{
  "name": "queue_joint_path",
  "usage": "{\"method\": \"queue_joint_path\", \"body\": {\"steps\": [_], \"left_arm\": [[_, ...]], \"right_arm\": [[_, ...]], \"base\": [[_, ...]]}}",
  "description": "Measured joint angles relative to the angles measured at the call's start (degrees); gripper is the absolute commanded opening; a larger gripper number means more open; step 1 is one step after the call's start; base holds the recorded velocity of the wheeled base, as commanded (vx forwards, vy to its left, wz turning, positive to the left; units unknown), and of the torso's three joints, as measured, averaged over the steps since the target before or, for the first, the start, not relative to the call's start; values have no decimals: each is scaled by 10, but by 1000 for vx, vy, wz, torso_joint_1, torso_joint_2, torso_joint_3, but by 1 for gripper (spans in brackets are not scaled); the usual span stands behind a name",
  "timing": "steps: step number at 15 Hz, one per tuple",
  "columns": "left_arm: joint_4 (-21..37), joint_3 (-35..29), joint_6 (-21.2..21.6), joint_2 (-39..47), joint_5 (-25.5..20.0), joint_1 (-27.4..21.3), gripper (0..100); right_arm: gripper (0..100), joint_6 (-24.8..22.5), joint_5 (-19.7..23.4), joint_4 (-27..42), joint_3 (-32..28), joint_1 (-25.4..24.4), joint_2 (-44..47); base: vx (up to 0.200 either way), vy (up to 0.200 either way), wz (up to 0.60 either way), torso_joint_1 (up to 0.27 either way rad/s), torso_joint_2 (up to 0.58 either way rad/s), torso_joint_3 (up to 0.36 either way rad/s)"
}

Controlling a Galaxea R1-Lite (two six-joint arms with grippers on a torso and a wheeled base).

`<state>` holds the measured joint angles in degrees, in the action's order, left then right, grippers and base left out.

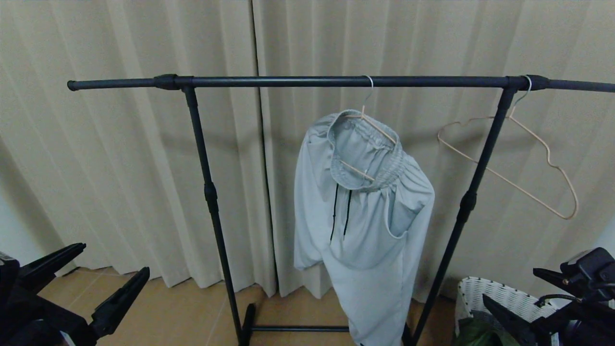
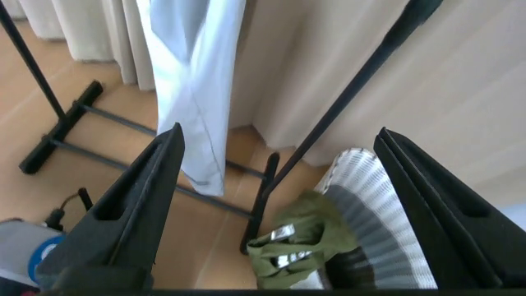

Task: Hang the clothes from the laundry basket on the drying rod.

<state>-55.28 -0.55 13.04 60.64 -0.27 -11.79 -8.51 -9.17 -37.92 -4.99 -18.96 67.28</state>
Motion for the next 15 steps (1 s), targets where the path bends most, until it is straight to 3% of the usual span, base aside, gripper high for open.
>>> {"method": "queue_joint_path", "body": {"steps": [8,15], "left_arm": [[-1,4,3,12,0,0,100],[-2,4,5,12,0,0,100]], "right_arm": [[100,0,-1,0,6,2,14],[100,4,4,-5,11,2,15]], "base": [[0,0,0,-162,467,307],[0,0,0,-86,406,312]]}}
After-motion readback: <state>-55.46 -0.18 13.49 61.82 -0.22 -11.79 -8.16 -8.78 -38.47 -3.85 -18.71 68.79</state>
